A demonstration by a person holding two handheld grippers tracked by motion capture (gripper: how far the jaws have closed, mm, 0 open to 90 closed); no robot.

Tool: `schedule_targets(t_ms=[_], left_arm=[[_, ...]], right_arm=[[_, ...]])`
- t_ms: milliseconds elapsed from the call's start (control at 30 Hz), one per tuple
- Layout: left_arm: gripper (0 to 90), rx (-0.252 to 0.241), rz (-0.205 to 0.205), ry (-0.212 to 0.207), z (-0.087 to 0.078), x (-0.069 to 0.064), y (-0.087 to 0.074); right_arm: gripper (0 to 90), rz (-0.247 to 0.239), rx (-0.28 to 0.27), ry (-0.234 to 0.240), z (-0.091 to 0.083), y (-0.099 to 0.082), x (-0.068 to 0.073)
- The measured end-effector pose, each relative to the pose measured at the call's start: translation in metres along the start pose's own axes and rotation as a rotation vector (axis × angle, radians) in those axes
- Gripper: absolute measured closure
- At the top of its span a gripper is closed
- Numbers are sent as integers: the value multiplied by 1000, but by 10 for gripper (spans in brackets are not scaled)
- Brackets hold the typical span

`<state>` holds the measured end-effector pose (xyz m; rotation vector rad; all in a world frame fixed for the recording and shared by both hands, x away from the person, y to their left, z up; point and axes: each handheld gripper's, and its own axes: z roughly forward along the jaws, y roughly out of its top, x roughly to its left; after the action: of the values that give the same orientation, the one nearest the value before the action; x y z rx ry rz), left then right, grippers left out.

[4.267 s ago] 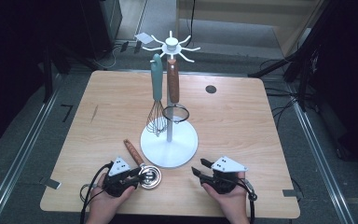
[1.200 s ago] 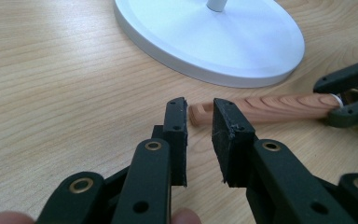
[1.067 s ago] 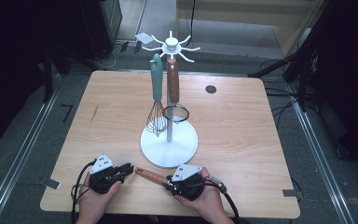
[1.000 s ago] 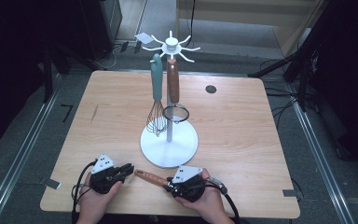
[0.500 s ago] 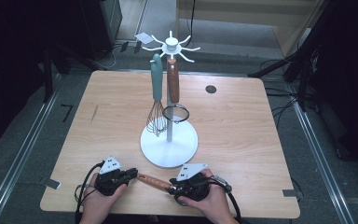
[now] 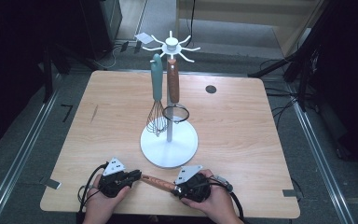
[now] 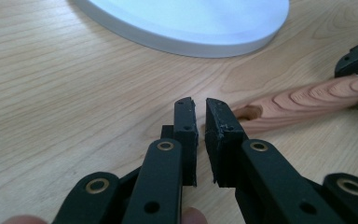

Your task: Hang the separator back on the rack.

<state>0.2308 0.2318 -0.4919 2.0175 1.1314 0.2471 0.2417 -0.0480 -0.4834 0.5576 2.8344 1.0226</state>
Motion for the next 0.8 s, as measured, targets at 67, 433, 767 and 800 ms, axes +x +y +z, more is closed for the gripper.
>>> schedule_targets(t_ms=[67, 433, 767, 800], left_arm=[[829, -1, 6, -5, 1, -1, 0], [827, -7, -5, -4, 0, 0, 0], [763, -50, 4, -10, -9, 9, 0], [738, -66, 6, -2, -12, 11, -1]], right_arm=[[697, -28, 1, -16, -1, -1, -4], [700, -63, -15, -27, -2, -4, -22], [569, -28, -2, -7, -11, 2, -25], [567, -28, 7, 0, -13, 4, -26]])
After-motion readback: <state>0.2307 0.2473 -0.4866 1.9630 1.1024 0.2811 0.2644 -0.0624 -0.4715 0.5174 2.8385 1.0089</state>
